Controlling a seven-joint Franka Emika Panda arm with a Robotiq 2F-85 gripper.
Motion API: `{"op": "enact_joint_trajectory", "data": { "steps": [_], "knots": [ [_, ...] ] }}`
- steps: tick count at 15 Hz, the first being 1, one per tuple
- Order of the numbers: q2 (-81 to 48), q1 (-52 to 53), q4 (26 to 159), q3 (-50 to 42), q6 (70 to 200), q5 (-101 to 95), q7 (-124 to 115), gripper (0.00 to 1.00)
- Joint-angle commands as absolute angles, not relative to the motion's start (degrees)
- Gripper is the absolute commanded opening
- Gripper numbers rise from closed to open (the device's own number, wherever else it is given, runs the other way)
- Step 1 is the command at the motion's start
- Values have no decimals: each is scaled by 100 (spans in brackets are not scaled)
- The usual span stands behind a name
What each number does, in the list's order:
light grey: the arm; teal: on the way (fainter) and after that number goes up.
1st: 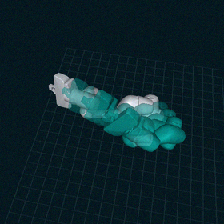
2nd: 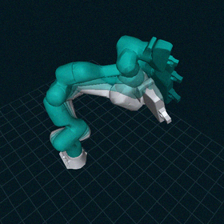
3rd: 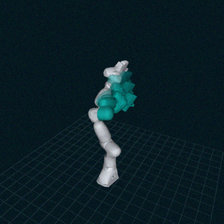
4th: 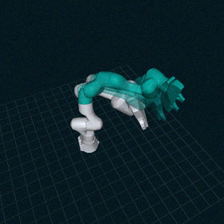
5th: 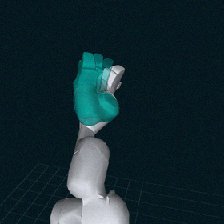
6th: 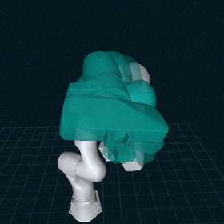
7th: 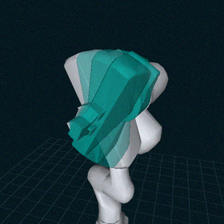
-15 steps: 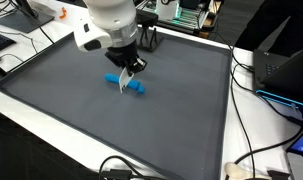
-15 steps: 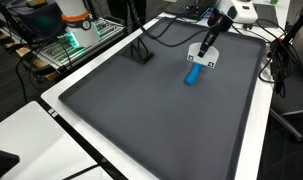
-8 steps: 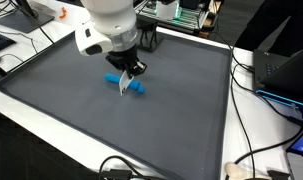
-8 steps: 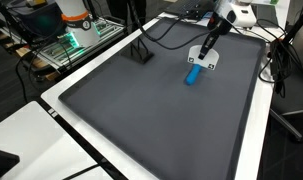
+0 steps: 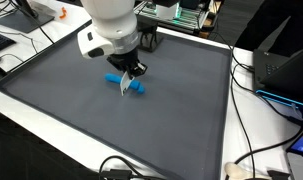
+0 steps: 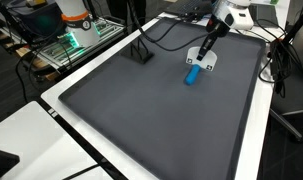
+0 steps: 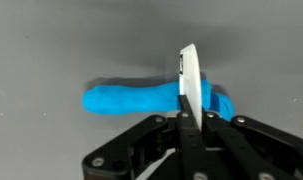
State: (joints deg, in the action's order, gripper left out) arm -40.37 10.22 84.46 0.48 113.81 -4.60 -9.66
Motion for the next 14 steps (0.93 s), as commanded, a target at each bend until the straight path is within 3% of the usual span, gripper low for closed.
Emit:
{"op": "enact_joint_trajectory", "data": {
  "steps": [1, 14],
  "knots": [
    [-4113, 975, 8632, 83, 11624, -448, -997, 1],
    [-4131, 948, 8799, 82, 11586, -423, -974, 1]
  ]
}}
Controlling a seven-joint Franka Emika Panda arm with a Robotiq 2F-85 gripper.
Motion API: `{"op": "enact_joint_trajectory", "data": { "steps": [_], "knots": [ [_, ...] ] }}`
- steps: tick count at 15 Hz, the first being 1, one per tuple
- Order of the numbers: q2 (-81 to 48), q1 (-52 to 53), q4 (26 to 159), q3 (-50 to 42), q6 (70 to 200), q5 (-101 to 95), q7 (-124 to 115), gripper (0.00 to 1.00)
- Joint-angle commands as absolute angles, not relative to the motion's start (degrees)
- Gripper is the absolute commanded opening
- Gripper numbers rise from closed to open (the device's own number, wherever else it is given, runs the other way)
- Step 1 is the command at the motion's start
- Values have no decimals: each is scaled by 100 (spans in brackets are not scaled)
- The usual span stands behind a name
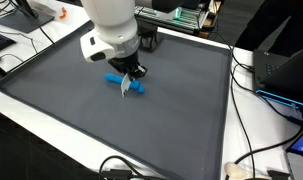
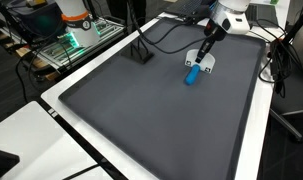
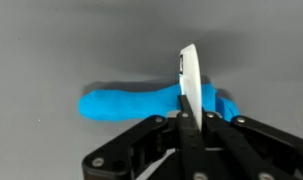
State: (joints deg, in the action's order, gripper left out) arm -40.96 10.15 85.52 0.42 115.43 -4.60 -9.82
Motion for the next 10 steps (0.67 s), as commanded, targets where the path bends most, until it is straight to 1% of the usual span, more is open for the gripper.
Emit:
{"op": "enact_joint_trajectory", "data": {
  "steps": [1, 10],
  "knots": [
    [-4096, 944, 8844, 81, 11590, -422, -975, 1],
    [-3647, 816, 9490, 133, 11619, -304, -882, 1]
  ]
}}
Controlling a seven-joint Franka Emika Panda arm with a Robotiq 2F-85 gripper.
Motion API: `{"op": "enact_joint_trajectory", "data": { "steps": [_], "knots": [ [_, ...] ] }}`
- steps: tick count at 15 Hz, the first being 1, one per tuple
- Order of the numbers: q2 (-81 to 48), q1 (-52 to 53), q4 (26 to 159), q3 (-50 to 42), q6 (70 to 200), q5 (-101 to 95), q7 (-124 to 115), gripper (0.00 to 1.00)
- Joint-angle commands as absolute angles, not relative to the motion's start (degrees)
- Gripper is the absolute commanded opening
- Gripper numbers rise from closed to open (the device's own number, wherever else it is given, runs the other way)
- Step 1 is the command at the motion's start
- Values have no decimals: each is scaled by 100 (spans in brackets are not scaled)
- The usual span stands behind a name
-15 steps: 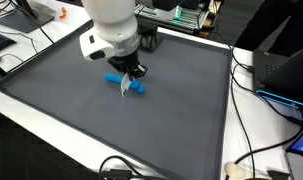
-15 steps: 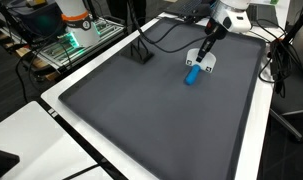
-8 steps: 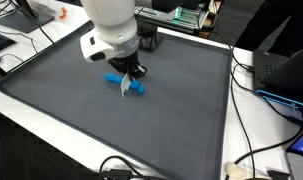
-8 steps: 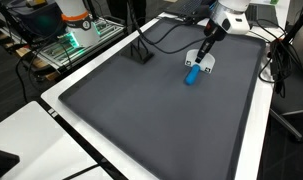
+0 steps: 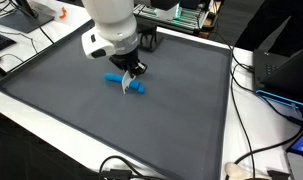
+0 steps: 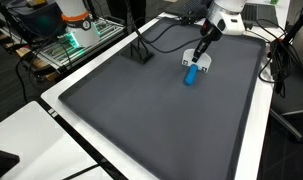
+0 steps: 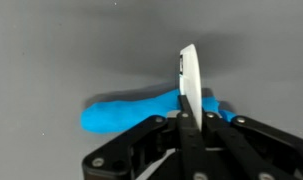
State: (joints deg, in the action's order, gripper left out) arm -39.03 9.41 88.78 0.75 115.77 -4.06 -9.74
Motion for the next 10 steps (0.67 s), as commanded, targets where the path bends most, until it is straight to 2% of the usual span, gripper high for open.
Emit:
{"op": "enact_joint_trajectory", "data": {
  "steps": [1, 10],
  "knots": [
    [-3596, 804, 9556, 138, 11652, -294, -886, 1],
    [-3260, 756, 9724, 242, 11864, -109, -840, 1]
  ]
}}
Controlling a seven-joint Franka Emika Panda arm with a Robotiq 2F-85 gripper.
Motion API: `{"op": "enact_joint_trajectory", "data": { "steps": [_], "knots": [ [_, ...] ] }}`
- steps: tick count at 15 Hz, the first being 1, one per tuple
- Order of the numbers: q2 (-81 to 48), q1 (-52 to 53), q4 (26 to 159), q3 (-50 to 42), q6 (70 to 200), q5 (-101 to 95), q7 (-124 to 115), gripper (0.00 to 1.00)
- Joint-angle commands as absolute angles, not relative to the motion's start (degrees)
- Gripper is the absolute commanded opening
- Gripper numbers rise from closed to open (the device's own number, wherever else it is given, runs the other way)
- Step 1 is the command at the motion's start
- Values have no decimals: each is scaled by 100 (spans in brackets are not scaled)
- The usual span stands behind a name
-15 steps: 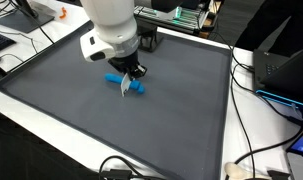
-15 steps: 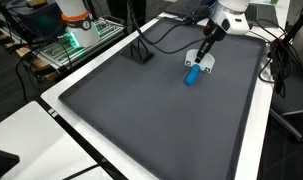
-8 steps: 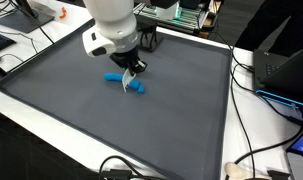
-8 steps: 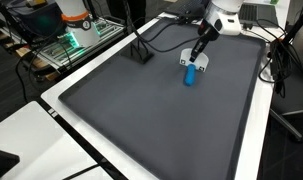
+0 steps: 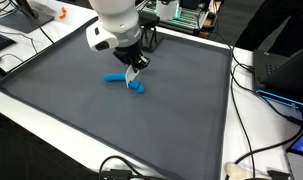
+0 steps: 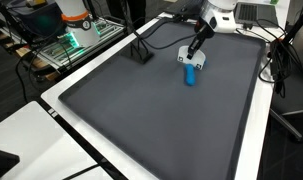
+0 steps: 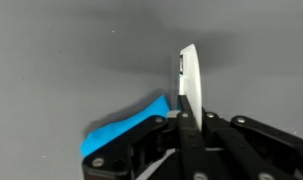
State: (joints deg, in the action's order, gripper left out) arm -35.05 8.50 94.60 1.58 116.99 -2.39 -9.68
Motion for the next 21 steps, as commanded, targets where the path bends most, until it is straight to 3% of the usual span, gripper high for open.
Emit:
{"op": "enact_joint_trajectory", "data": {
  "steps": [1, 21],
  "knots": [
    [-3225, 758, 9716, 242, 11862, -121, -830, 1],
    [-3232, 449, 9363, 205, 11607, -396, 472, 1]
  ]
}}
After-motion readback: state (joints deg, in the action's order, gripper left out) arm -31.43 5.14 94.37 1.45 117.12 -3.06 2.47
